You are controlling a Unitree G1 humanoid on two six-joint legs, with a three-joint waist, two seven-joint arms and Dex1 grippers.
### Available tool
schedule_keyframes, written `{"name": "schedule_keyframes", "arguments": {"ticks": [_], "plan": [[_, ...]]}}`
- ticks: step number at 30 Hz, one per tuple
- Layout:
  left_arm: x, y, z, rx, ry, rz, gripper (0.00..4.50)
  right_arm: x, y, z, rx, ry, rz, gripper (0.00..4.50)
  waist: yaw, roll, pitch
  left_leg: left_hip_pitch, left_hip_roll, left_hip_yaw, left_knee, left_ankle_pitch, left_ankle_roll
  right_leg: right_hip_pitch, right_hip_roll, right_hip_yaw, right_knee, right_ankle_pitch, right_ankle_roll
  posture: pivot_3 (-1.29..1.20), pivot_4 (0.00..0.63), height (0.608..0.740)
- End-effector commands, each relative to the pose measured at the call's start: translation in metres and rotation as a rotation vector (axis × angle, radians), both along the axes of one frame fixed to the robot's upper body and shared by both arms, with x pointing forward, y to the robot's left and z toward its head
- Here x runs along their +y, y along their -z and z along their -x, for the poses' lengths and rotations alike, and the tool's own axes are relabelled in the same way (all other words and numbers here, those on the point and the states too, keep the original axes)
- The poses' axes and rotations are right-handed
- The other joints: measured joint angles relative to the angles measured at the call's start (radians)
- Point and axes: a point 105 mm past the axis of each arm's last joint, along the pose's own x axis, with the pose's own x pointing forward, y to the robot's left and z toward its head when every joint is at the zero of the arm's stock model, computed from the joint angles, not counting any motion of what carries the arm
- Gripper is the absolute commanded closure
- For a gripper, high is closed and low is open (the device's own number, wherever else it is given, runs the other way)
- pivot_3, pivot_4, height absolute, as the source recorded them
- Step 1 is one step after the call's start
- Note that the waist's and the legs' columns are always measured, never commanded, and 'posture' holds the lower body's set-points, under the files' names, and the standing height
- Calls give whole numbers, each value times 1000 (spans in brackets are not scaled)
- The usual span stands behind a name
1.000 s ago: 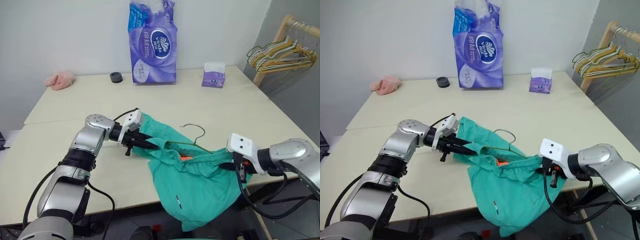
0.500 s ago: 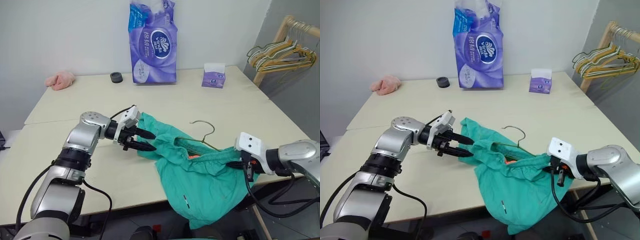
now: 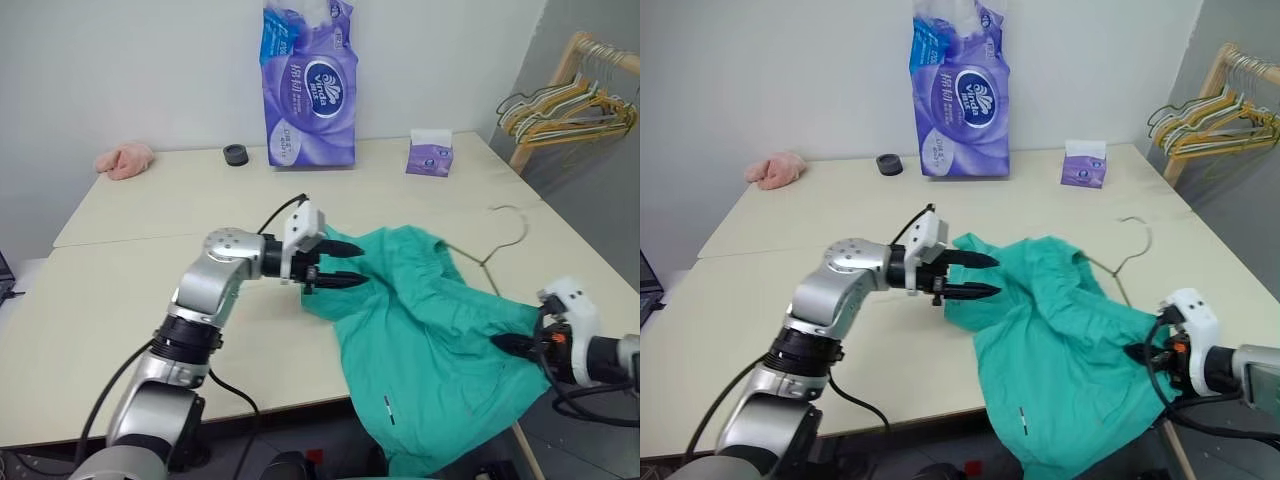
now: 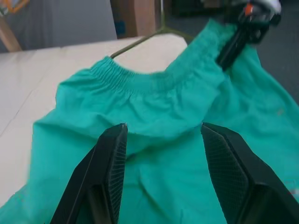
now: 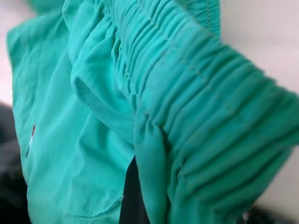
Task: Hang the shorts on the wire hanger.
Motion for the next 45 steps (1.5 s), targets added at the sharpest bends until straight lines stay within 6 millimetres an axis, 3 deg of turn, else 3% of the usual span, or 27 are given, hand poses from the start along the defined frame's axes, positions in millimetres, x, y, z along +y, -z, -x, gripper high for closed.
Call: {"name": "schedule_keyframes", "arguments": {"ticks": [1, 5, 12, 18, 23, 27, 32, 39, 45], "plan": [[-29, -22, 15, -51, 43, 73, 1871, -31, -32, -5, -171, 202, 38, 4500, -4, 3, 2, 0, 0, 1, 0, 0, 0, 0, 0, 1, 0, 0, 0, -352, 92, 740], [-55, -25, 13, -103, 33, 51, 1871, -55, -36, 5, -198, 357, 93, 4500, -23, 6, 6, 1, 0, 2, -1, -1, 1, 1, 2, 2, -1, -3, 5, -403, 111, 740], [-98, -42, 16, -197, 81, 62, 1871, -75, -41, 23, -211, 521, 130, 4500, -84, 10, 21, 1, -1, 13, -2, -5, 8, 3, 8, 13, -3, -6, 10, -467, 139, 740], [-134, -77, 16, -259, 112, 149, 1871, -120, -88, 21, -279, 738, 148, 4500, -152, 17, 48, 1, -4, 29, -1, -11, 18, 2, 7, 27, -8, -9, 20, -493, 158, 740], [-149, -90, 19, -313, 154, 175, 1871, -141, -130, 18, -293, 906, 102, 4500, -204, 14, 58, 0, -3, 33, -4, -16, 28, 3, 8, 31, -17, -10, 23, -500, 169, 740], [-155, -92, 22, -358, 178, 173, 1871, -158, -147, 18, -256, 1029, 82, 4500, -230, 10, 76, 1, -3, 39, -4, -17, 28, 3, 9, 38, -19, -9, 26, -489, 178, 740], [-161, -97, 23, -374, 183, 189, 1871, -180, -159, 13, -223, 1119, 85, 4500, -239, 5, 88, 1, -3, 47, -4, -17, 28, 1, 9, 47, -21, -6, 32, -465, 182, 740], [-172, -111, 30, -345, 221, 258, 1871, -220, -174, 4, -210, 1186, 142, 4500, -243, 9, 94, 1, -4, 57, -4, -19, 33, 0, 9, 55, -28, -2, 40, -436, 185, 740], [-178, -124, 42, -296, 336, 327, 1871, -239, -158, 4, -142, 1187, 140, 4500, -242, 11, 96, 0, -3, 61, -4, -23, 38, 1, 9, 57, -35, -1, 43, -417, 182, 740]]}}
